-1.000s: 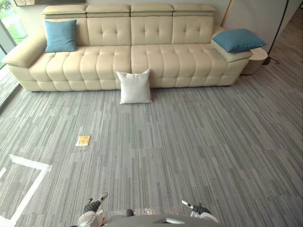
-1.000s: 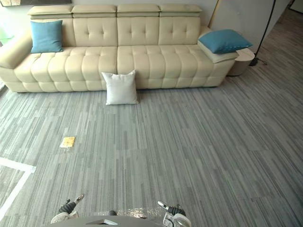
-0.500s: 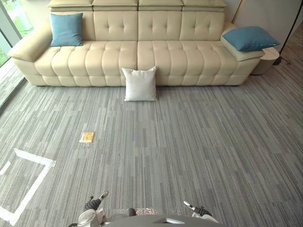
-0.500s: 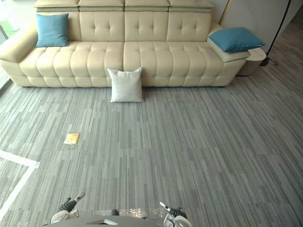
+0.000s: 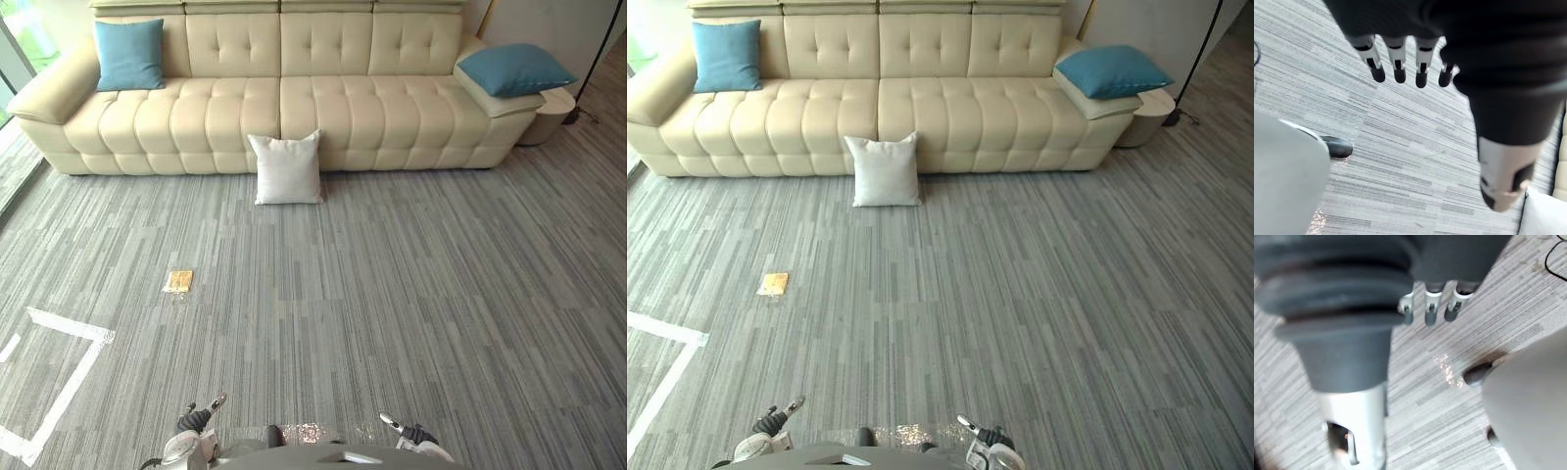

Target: Pick up cushions and gather them together orderly.

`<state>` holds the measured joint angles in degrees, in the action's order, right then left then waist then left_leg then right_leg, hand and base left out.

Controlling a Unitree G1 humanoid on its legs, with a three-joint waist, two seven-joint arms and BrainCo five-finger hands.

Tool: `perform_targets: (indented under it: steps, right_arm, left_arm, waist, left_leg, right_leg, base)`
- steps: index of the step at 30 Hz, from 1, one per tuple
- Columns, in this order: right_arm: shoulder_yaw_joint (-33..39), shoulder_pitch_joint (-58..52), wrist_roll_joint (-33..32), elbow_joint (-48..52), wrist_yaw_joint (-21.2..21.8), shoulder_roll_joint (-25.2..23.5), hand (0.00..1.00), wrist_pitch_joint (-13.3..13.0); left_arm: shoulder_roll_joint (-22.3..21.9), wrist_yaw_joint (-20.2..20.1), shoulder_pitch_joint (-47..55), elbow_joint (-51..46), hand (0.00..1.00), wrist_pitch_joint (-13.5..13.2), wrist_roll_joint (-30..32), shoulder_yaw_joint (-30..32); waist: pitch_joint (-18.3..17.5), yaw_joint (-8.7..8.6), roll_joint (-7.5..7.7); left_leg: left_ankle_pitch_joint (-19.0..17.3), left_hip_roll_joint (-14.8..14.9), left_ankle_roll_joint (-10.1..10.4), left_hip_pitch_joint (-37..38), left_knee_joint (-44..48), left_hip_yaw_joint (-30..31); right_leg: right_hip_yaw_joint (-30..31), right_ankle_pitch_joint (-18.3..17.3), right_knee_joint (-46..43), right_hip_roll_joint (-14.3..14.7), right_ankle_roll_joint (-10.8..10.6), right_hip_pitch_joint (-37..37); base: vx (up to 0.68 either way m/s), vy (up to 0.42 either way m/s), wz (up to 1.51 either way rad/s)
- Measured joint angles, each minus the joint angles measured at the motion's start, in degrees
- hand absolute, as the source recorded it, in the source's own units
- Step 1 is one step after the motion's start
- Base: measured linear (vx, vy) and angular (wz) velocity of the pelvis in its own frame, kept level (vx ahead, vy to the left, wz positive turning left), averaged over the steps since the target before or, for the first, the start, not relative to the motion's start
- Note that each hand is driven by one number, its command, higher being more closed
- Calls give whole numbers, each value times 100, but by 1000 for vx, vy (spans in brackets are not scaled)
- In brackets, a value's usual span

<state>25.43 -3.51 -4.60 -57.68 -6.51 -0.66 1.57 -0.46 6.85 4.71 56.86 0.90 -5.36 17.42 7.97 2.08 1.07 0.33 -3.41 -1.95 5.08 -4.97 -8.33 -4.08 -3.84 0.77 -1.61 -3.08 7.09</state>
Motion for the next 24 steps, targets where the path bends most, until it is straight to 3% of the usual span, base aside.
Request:
perform_targets:
  steps: [3,4,6,7,8,11,13,15,16,17,18,20,21,22,23,24]
  right_arm:
    - [-26,37,-1,16,4,4,0,27]
    - [-58,36,-4,58,7,-5,0,27]
    - [-64,23,-6,77,8,-6,0,21]
    - [-84,50,-13,198,13,10,0,14]
    - [-188,33,-19,353,14,15,0,-4]
    - [-384,-24,-40,546,15,-45,0,-26]
    - [-408,-17,-76,630,17,-63,0,-33]
    - [-391,114,-107,615,23,-16,0,-68]
    - [-405,214,-166,621,24,17,0,-73]
    - [-460,276,-182,619,23,40,0,-72]
    - [-482,303,-181,619,23,34,0,-73]
    - [-489,305,-189,639,19,11,0,-71]
    - [-463,239,-222,723,21,-6,0,-68]
    - [-452,254,-231,740,24,-8,0,-72]
    - [-376,391,-226,846,28,67,0,-140]
    - [-379,429,-215,898,27,72,0,-137]
  left_arm:
    - [63,-7,-24,-3,0,-2,-1,-5]
    - [85,-9,-24,-2,0,-1,-1,-28]
    - [100,-16,-56,-7,0,-2,-7,-73]
    - [60,-8,-104,-3,0,-2,-3,-109]
    - [74,-16,-111,-6,0,2,-4,-134]
    - [182,0,-183,-9,0,20,-4,-113]
    - [179,0,-203,1,0,58,-4,-127]
    - [158,23,-225,38,0,92,-4,-170]
    - [155,23,-245,53,0,114,-3,-260]
    - [165,23,-280,66,0,125,-2,-415]
    - [167,20,-314,72,0,128,-2,-477]
    - [185,6,-363,90,0,130,70,-602]
    - [165,12,-337,136,0,132,94,-577]
    - [119,10,-367,139,0,132,98,-562]
    - [-77,3,-475,149,0,120,102,-445]
    - [-146,2,-499,148,0,114,102,-387]
  waist:
    - [31,24,33]
    - [34,36,94]
    - [56,29,66]
    - [149,96,39]
    - [163,84,-8]
    - [188,89,125]
    - [190,62,154]
    - [243,-26,56]
    - [282,-101,-31]
    - [313,-176,-69]
    - [338,-203,-36]
    - [365,-271,52]
    - [373,-293,96]
    - [408,-292,44]
    - [462,-297,-276]
    - [475,-300,-362]
  left_leg:
    - [-147,-40,-107,-9,19,-142]
    - [-269,-72,-118,31,44,-282]
    - [-464,-81,-130,77,231,-424]
    - [-701,-15,-152,-10,557,-456]
    - [-956,40,-180,-14,935,-437]
    - [-1541,110,-192,142,1486,-314]
    - [-1725,164,-156,344,1470,-270]
    - [-1810,387,-65,723,1227,-253]
    - [-1824,546,-3,853,1081,-198]
    - [-1817,676,158,952,961,-57]
    - [-1804,691,196,975,971,41]
    - [-1893,625,467,1287,992,413]
    - [-1934,574,525,1568,1004,604]
    - [-1932,617,540,1672,1041,659]
    - [-1728,851,716,1563,1467,701]
    - [-1429,933,703,1422,1876,705]
  right_leg:
    - [47,-222,-313,-76,-93,-189]
    - [37,-430,-647,-165,-169,-309]
    - [-27,-637,-1233,-287,-333,-486]
    - [-78,-738,-2309,-339,-452,-944]
    - [-192,-736,-3408,-439,-357,-1404]
    - [-323,-1021,-5003,-586,-216,-2186]
    - [-471,-1187,-5101,-574,-208,-2473]
    - [-994,-1294,-4504,-380,-80,-2934]
    - [-1259,-1115,-3908,-182,81,-3119]
    - [-1412,-696,-2987,39,176,-3331]
    - [-1412,-431,-2513,113,182,-3405]
    - [-1133,532,-958,195,276,-3458]
    - [-848,1250,-873,142,521,-3386]
    - [-858,1520,-1080,141,638,-3386]
    - [-1026,1007,-1974,186,838,-3625]
    - [-1117,712,-2281,210,872,-3626]
  base:
    - [101,16,-13]
    - [177,45,7]
    - [169,48,5]
    - [180,81,-3]
    - [186,88,-1]
    - [306,79,9]
    - [396,33,9]
    - [516,-4,17]
    - [522,-31,40]
    - [578,-58,45]
    - [614,-76,61]
    - [860,-199,80]
    - [743,-195,68]
    - [725,-238,52]
    - [552,-222,24]
    - [818,-351,19]
